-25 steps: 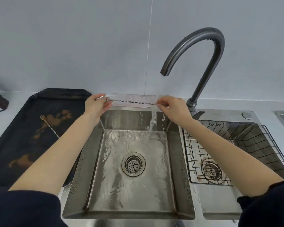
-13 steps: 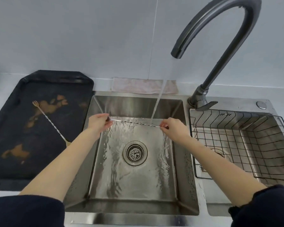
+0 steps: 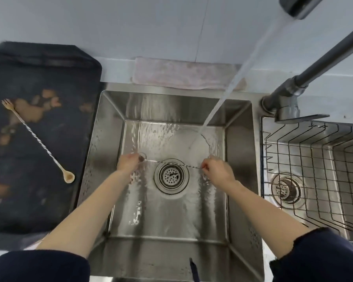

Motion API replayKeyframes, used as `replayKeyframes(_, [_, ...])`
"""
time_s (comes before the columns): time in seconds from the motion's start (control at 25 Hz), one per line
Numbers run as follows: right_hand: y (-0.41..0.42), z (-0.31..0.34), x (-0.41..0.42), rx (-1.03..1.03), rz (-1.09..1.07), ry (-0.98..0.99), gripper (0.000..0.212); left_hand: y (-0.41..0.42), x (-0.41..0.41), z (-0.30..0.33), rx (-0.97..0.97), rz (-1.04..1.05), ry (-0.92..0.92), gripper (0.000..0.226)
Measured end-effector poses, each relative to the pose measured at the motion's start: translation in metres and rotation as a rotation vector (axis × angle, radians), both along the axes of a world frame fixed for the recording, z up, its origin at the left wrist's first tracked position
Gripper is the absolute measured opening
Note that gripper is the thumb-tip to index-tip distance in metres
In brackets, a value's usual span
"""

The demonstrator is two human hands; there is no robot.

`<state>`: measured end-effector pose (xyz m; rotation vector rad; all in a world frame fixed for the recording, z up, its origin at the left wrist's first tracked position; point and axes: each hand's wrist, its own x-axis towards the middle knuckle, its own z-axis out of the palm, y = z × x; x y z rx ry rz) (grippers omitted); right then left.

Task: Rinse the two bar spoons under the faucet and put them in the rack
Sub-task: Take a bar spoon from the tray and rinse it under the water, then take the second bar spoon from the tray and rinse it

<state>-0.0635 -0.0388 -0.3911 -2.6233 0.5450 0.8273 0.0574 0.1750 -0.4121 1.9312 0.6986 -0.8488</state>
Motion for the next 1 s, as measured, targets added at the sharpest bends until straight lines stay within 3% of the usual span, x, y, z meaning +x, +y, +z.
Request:
replayKeyframes(0.08, [0.002, -0.009, -0.002, -0.01, 0.006, 0.019, 0.024, 0.001, -0.005, -0.005, 0.016, -0.004, 0.012, 0.018])
replayKeyframes(0.28, [0.005, -0.018, -0.008, -0.006, -0.01, 0.018, 0.025, 0.006, -0.017, -0.014, 0.065, -0.056, 0.043, 0.036])
replayKeyframes(0.48, [0.009, -0.008, -0.011, 0.025, -0.029, -0.015, 0.027, 0.006, -0.022, 0.003, 0.049, -0.116, 0.079, 0.023])
replayKeyframes(0.68, [0.022, 0.024, -0.011, 0.029, 0.042, 0.007, 0.041, 0.009, -0.026, 0.036, 0.039, -0.34, 0.031, 0.016])
replayKeyframes(0.84, [0.043, 0.061, -0.013, 0.025, 0.106, 0.001, 0.052, 0.015, -0.036, 0.072, 0.139, -0.645, -0.084, 0.041])
replayKeyframes(1.0, [0.068, 0.099, -0.009, 0.028, 0.149, -0.096, 0.047, 0.029, -0.037, 0.117, 0.074, -0.72, -0.226, 0.041])
